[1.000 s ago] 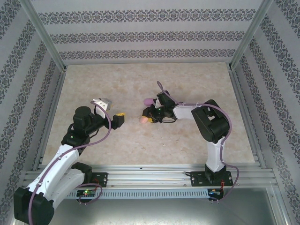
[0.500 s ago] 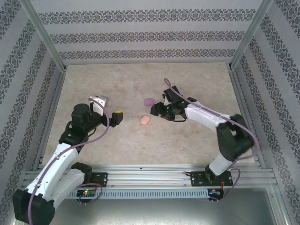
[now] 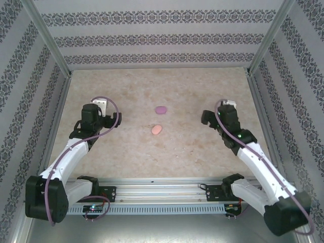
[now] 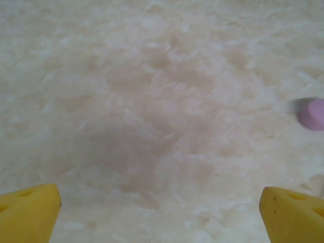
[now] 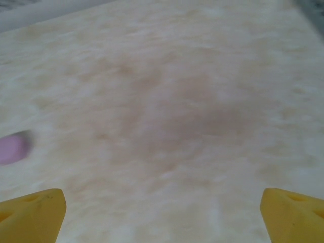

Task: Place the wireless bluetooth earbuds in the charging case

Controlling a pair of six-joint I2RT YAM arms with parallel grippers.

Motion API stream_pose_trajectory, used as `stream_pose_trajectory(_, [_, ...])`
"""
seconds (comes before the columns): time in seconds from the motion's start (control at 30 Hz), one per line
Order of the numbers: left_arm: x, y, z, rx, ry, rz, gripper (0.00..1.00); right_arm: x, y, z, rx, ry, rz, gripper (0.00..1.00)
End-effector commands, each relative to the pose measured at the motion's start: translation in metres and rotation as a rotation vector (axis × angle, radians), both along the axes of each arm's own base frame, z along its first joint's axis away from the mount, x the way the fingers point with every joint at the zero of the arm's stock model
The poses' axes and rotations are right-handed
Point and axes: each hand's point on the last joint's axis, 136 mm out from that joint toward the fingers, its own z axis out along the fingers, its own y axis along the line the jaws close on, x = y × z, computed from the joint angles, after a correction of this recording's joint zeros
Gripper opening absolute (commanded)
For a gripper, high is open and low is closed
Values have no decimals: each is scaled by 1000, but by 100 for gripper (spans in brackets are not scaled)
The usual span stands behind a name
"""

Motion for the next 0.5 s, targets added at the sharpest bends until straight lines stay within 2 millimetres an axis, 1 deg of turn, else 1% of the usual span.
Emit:
stream_pose_trajectory(0.0, [11,14,7,36,-111,61,100,5,-33,9,-106,-191,-78,98])
stream_pose_trajectory(0.03, [10,18,3,68,-119,69,100,5,-36,6,-136,-236,-68,98])
stream_pose_trajectory(0.1, [9,35,-3,151,-130,137,100,4,-46,-1,-192,-294,-84,98])
stream_pose_trajectory(0.13, [8,41,-7,178,-132,163,100,2,-55,-12,-212,-304,-115,98])
stream_pose_trajectory(0.17, [6,46,-10,204,-142,179,100,0,-63,-19,-212,-307,-144,98])
stream_pose_trajectory(0.27, [3,54,-14,272,-216,200,100,5,-72,-36,-181,-295,-150,98])
stream_pose_trajectory(0.37, [5,59,-11,256,-320,241,100,13,-75,-44,-194,-288,-141,98])
stream_pose_trajectory(0.47, [17,50,-21,257,-332,182,100,24,-66,-51,-207,-294,-78,98])
